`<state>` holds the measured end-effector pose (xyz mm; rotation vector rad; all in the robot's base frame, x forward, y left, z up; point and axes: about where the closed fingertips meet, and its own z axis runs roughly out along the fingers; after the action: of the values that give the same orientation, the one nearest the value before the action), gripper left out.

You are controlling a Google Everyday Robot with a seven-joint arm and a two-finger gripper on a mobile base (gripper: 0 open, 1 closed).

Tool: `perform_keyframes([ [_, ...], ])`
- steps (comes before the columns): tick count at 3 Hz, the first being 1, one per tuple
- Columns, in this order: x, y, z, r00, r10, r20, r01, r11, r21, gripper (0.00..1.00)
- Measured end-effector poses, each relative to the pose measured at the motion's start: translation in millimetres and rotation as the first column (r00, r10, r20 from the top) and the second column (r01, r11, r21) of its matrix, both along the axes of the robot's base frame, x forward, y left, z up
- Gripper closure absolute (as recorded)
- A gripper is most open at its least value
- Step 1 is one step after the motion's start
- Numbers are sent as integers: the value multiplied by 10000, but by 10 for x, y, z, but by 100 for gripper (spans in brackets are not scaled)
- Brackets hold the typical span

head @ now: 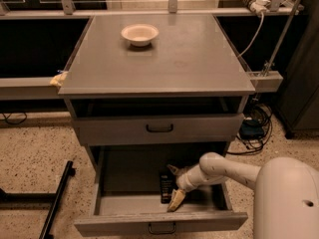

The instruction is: Pick rxbar chocolate from middle drawer and place on counter

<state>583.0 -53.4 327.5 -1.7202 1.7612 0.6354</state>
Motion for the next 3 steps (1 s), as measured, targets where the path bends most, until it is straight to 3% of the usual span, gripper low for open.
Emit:
perform_keyframes([
  [1, -15, -18, 4, 9998, -61, -198, 59, 9999, -96, 18],
  [3, -24, -31, 126, 9994, -104, -324, 99, 9998, -158, 66],
])
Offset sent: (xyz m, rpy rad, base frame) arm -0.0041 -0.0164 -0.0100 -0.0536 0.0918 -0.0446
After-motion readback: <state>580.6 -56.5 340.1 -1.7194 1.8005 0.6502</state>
